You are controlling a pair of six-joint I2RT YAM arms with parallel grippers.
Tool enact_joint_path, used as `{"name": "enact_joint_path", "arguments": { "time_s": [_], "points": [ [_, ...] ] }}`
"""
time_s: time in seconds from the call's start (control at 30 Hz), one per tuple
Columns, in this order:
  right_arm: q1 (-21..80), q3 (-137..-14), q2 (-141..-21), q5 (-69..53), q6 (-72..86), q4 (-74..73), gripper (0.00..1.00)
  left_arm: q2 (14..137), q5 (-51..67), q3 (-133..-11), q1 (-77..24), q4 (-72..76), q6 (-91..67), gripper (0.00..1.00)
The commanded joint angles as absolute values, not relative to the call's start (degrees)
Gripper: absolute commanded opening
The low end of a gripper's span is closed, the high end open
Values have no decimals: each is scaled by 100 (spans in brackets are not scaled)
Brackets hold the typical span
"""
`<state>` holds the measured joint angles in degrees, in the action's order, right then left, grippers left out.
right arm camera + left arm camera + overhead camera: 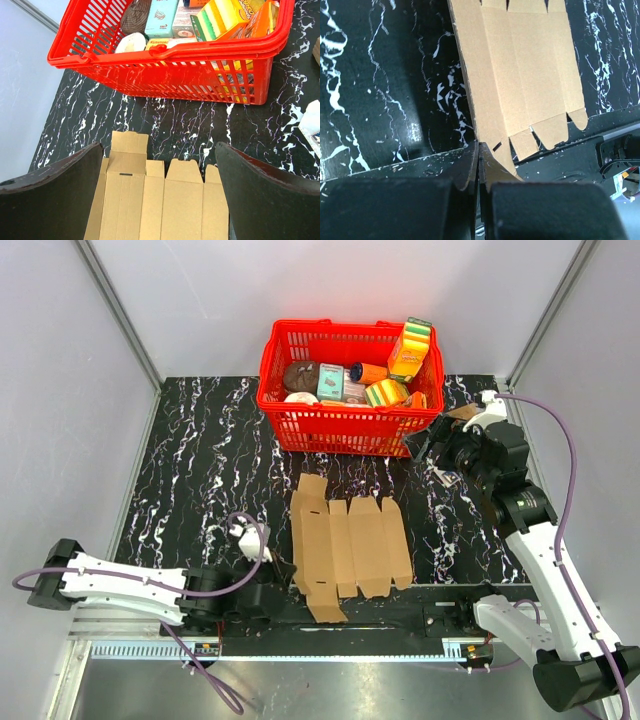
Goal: Fold the paper box
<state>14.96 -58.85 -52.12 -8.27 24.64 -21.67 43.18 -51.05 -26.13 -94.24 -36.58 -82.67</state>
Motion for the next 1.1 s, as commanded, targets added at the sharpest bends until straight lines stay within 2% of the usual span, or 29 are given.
{"name": "enact_joint_path", "arguments": {
  "time_s": [0.0,0.27,0.7,1.07],
  "points": [
    [1512,-5924,-5115,-975,2277,-1907,99,4622,-5090,-3321,-9387,-3594,-6937,0],
    [1512,-5924,-5001,-1098,1908,-1776,99,5396,-4737,-4569,-9159,-4218,-4933,0],
    [1512,-5774,-4922,-1459,1758,-1477,99,4790,-4377,-5475,-8130,-4307,-2542,0],
    [1512,-5748,-4764,-1511,1670,-1450,99,5440,-3754,-6696,-8095,-4701,-669,0]
  ]
}}
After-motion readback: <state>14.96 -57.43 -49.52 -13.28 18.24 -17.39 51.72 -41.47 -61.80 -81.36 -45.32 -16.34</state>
